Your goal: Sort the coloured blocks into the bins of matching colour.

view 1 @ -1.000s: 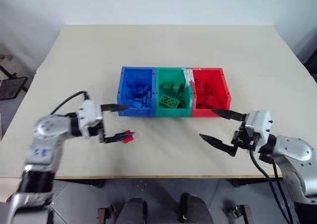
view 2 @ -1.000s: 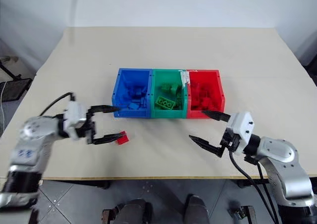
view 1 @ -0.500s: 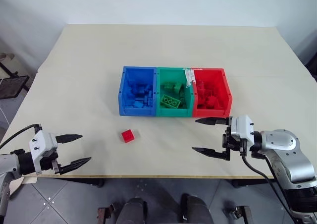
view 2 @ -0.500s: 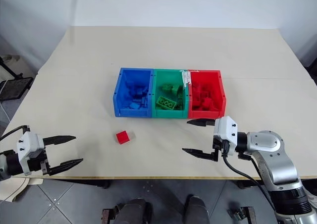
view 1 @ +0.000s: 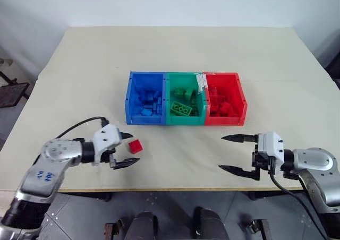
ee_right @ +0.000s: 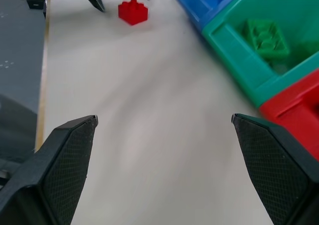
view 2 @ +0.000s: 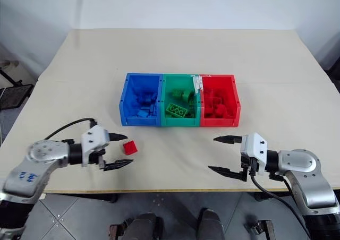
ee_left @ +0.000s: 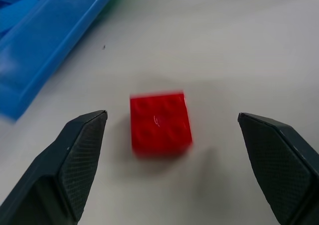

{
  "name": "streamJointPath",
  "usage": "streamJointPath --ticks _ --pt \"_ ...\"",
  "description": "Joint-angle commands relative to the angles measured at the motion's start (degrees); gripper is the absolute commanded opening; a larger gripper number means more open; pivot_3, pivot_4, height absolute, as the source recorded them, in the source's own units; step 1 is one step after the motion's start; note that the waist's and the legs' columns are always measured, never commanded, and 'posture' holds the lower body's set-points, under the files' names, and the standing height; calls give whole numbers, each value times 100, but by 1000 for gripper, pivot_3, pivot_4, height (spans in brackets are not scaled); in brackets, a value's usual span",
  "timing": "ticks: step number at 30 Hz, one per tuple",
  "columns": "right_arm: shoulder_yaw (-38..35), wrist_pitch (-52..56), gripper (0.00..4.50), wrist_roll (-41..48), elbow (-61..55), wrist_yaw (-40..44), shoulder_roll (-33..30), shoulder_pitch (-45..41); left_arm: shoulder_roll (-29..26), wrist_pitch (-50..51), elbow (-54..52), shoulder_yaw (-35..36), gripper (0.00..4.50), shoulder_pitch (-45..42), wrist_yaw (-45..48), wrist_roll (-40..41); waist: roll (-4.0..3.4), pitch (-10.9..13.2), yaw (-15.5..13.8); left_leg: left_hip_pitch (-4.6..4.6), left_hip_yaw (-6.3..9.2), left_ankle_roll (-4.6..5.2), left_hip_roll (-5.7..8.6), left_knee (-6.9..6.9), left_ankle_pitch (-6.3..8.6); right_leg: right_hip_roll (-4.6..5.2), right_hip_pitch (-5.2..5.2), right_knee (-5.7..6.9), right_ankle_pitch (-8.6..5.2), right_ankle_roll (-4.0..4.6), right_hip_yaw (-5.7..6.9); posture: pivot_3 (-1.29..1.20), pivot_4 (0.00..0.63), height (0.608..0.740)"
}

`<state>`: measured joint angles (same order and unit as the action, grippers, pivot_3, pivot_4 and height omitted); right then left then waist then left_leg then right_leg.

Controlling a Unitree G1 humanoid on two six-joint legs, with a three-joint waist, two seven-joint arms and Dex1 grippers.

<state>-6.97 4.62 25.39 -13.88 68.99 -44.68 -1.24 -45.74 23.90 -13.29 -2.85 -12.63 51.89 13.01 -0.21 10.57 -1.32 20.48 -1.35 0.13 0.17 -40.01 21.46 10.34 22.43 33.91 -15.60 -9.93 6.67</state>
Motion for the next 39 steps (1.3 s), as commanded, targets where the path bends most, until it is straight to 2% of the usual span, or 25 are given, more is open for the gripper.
streamJointPath --ticks 1,8,9,15,18,20,22,24,26,29,34,38,39 --pt "-311 72 4500 152 -378 -107 -125 257 -45 -24 115 -193 3889 33 -134 -361 0 0 7 -3 -5 0 0 3 0 0 1 -2 0 0 -2 0 150 740" --pt "-497 75 4500 87 -602 -304 -138 616 -180 82 189 -234 1659 -146 167 -253 -1 -1 -3 -12 -7 0 -2 -1 0 0 -8 -3 0 1 -9 0 150 740" --pt "-519 57 4500 59 -622 -333 -143 664 -141 131 212 -219 1469 -208 187 -201 -1 -1 -4 -12 -8 0 -2 -1 0 0 -7 -2 0 1 -9 0 150 740" --pt "-1270 179 4500 224 -946 -863 3 1331 758 642 -276 -274 1472 -836 379 771 0 0 -78 -4 -8 3 4 -9 2 5 -7 -5 0 0 -10 0 150 740" --pt "-1767 305 4500 438 -1144 -1261 251 1670 1523 1129 -222 -411 1472 -1433 12 1035 3 -1 -141 0 -5 3 2 -12 1 3 -6 -3 0 0 -6 0 150 740" --pt "-1999 387 4500 555 -1295 -1626 497 1784 2040 1064 122 -641 1472 -1856 -231 870 3 -3 -142 -1 -8 3 3 -16 1 3 -9 -4 0 0 -9 0 150 740" --pt "-2123 403 4500 553 -1418 -1834 637 1879 2331 864 400 -840 1472 -2127 -338 649 4 -4 -153 -6 -11 3 4 -16 1 3 -10 -4 0 0 -13 0 150 740" --pt "-2308 380 4500 495 -1615 -2208 942 2135 2963 541 1103 -989 1472 -2669 -663 435 1 -5 -161 -7 -15 3 5 -13 1 2 -9 -7 0 0 -15 0 150 740" --pt "-2572 264 4500 344 -1803 -2692 1374 2477 3694 -235 2339 -1280 1472 -3522 -1090 -122 6 -3 -264 -5 -15 4 5 -10 1 0 -8 -8 0 0 -13 0 150 740" --pt "-2733 185 4500 162 -2130 -3188 1838 2813 4315 -1516 4132 -1381 1472 -4613 -1574 -789 8 -4 -318 17 -20 16 16 -21 -2 3 -9 -40 0 0 -14 0 150 740" --pt "-2638 63 4500 -53 -2554 -3698 2363 3167 4856 -2672 6162 -1171 1472 -5666 -1720 -1043 8 -6 -181 5 -61 34 15 8 7 8 4 -52 1 -2 -27 0 150 740" --pt "-2470 -31 4500 -162 -2702 -3830 2553 3326 4977 -3045 6919 -1028 1472 -6003 -1799 -1156 8 -6 -138 4 -64 35 12 15 7 6 11 -49 1 -2 -27 0 150 740" --pt "-2448 -43 4500 -178 -2709 -3839 2558 3338 4990 -3121 7001 -1001 2190 -6039 -1726 -1158 8 -6 -143 5 -65 36 12 13 7 7 11 -49 1 -2 -28 0 150 740"
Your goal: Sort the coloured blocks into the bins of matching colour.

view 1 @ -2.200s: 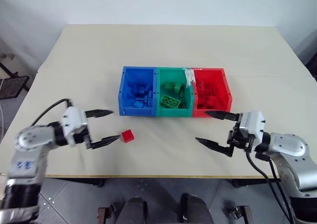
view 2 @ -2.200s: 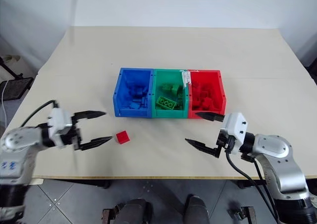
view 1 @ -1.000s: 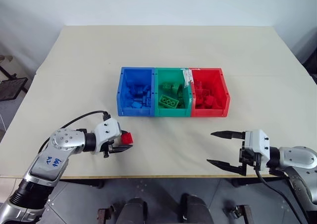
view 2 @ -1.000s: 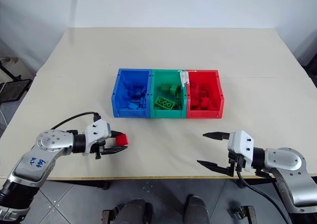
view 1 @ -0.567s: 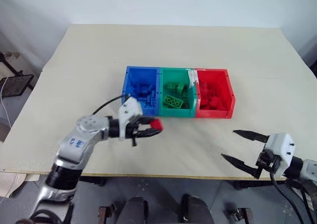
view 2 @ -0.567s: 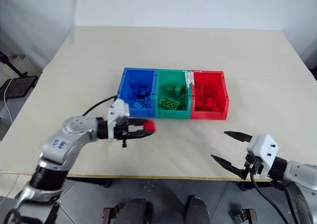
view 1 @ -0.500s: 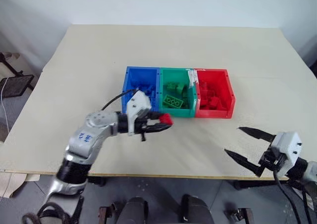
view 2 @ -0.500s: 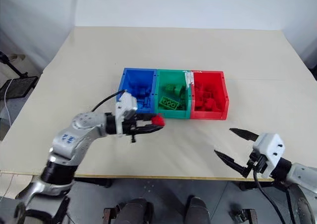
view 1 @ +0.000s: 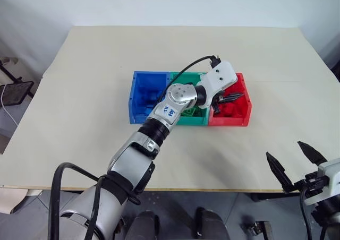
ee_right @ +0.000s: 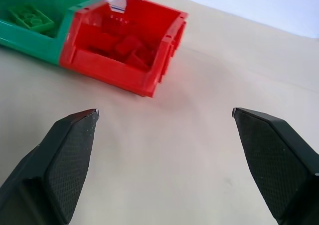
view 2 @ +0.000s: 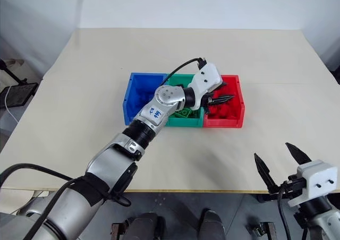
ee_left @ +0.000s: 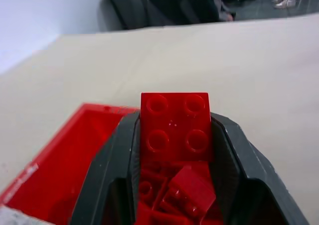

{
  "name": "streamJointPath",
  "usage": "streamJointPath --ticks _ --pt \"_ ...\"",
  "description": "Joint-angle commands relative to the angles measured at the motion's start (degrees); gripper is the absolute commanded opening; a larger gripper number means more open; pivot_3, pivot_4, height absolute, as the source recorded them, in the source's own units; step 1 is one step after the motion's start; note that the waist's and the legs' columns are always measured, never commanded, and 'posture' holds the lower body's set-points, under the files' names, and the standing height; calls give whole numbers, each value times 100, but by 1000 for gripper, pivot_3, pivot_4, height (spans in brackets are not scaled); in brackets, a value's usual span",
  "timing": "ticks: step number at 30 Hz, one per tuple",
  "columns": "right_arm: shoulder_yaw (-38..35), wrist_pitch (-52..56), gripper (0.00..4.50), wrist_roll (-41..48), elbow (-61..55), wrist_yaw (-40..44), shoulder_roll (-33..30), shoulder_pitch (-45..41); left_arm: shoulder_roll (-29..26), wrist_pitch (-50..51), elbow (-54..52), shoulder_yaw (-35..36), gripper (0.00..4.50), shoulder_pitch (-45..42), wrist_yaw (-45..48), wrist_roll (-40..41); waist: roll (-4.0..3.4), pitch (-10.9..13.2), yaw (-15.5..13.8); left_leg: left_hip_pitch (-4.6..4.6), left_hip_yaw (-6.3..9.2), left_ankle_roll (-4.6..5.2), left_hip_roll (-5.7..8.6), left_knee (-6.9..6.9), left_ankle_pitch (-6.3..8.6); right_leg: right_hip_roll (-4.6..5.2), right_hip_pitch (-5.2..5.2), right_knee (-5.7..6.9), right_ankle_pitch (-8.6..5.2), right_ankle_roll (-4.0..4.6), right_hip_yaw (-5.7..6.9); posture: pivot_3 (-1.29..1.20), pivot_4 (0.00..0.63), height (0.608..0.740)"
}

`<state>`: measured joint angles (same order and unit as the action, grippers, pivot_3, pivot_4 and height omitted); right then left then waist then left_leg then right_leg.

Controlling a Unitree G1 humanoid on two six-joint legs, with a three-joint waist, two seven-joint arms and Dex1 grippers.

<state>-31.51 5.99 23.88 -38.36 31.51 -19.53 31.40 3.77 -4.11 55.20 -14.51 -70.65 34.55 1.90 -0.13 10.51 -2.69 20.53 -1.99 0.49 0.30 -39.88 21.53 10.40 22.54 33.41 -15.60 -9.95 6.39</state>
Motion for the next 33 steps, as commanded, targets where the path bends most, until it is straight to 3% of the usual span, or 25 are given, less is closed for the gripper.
streamJointPath --ticks 1,5,8,16,20,24,27,29,33 --pt "26 -203 4500 -43 -249 -93 45 79 53 -383 199 198 2383 -250 62 -44 0 0 -10 0 0 1 0 -2 1 0 0 0 0 0 0 0 150 740" --pt "128 -265 4500 -62 -47 -36 -123 -152 -63 -528 50 276 3622 -162 319 -51 1 1 -29 2 1 5 0 -10 3 0 -2 0 0 0 -1 0 150 740" --pt "237 -197 4500 -21 223 240 -506 -518 -446 -551 -672 377 4462 294 1177 243 -1 -1 6 3 -3 7 0 -16 4 2 -2 1 0 0 -3 0 150 740" --pt "636 -190 4500 202 1078 1182 -1362 -1415 -2141 -275 -3268 753 4462 2082 2189 661 -6 -3 170 -18 -6 5 -9 -8 4 1 -1 26 0 0 -4 0 150 740" --pt "1032 -198 4500 185 1622 1732 -1744 -2031 -3287 42 -4506 1393 4462 3363 2394 1014 -9 -2 203 -22 -4 0 -13 -14 7 0 -2 33 0 0 -3 0 150 740" --pt "1227 -301 4500 141 2011 2137 -1971 -2340 -3974 270 -5269 1867 4462 4317 2469 1285 -7 -2 113 -20 7 -4 -15 -21 10 1 -8 35 1 -1 6 0 150 740" --pt "1453 -374 4500 81 2408 2535 -2206 -2722 -4514 605 -5845 2637 4462 5540 2375 1510 -7 -1 148 -22 3 -5 -12 -22 13 6 -11 29 2 -4 5 0 150 740" --pt "1566 -397 4500 76 2612 2702 -2298 -2948 -4669 553 -5925 2950 4462 6123 2313 1526 -7 -1 171 -29 0 -8 -16 -16 15 5 -10 34 2 -4 6 0 150 740" --pt "1641 -447 4500 78 2813 2931 -2393 -3167 -4644 658 -6031 3085 4462 6488 2178 1652 -8 0 115 -28 2 -12 -20 -22 17 2 -12 36 2 -3 11 0 150 740"
